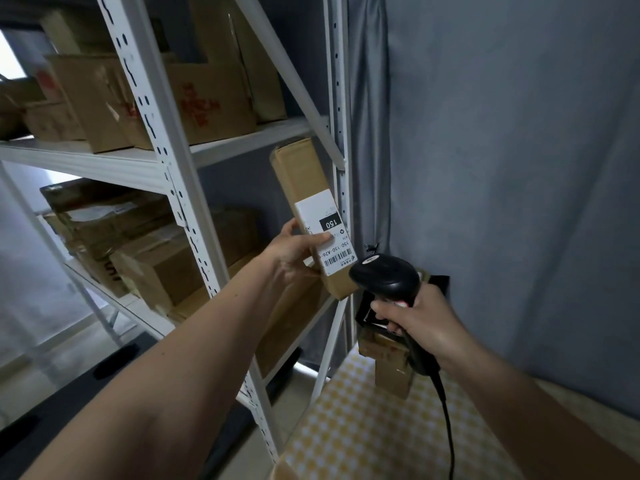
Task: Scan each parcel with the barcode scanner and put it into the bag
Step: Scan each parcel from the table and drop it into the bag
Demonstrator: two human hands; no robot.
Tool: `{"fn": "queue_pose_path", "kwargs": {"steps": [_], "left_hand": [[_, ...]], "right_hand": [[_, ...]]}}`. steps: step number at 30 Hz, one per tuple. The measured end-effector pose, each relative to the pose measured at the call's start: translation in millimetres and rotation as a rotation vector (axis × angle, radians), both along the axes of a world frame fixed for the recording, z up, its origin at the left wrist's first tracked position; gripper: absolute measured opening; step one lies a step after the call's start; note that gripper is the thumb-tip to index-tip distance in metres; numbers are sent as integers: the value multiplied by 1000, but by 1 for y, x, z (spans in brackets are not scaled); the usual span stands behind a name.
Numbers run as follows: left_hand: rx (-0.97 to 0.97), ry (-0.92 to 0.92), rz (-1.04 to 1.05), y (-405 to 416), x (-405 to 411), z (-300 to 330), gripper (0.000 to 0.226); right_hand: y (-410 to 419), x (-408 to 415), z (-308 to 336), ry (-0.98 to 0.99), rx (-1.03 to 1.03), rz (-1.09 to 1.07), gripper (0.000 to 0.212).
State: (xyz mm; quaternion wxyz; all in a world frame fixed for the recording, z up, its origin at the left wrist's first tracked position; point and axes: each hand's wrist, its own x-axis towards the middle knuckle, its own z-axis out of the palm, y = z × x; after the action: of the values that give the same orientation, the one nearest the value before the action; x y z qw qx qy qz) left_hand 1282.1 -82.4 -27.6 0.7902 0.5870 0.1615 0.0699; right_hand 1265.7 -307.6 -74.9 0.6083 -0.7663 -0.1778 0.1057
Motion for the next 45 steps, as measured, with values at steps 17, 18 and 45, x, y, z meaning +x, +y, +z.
{"fn": "queue_pose_path", "kwargs": {"steps": [17, 18, 45], "left_hand": [[-23, 8, -18, -12, -3, -12, 86], [-31, 7, -20, -13, -3, -13, 84], [481, 111, -714, -166, 53, -109, 48]], "right_hand": [[-11, -7, -10, 61, -9, 23, 12], [-11, -7, -10, 71, -4, 18, 12], [-91, -64, -57, 213, 275, -1083, 17]]}}
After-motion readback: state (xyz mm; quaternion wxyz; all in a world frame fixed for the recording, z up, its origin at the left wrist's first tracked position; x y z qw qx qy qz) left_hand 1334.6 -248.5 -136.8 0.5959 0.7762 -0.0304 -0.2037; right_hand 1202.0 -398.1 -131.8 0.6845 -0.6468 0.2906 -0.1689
